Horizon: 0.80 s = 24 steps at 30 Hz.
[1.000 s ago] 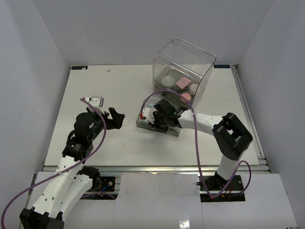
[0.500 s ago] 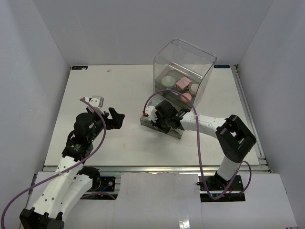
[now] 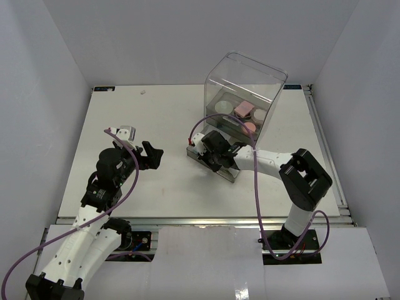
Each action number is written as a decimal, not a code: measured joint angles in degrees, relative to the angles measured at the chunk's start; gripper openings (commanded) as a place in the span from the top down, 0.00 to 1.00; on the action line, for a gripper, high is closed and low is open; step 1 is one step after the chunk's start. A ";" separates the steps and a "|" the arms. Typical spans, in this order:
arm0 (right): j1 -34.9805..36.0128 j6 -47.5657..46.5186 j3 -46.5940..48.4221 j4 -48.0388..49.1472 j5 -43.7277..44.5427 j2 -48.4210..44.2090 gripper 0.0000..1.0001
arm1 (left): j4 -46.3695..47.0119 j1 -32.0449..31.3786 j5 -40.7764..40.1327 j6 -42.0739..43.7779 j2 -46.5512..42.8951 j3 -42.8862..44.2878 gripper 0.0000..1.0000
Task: Organize the makeup
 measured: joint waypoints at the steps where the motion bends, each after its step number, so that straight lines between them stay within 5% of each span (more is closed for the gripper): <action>1: 0.05 0.18 0.33 0.00 0.25 0.26 0.92 | 0.00 0.00 0.00 0.00 -0.02 0.00 0.02; 24: -2.43 -7.60 2.32 -2.05 -4.51 1.31 0.92 | -0.01 0.00 -0.02 0.00 -0.27 -0.02 0.02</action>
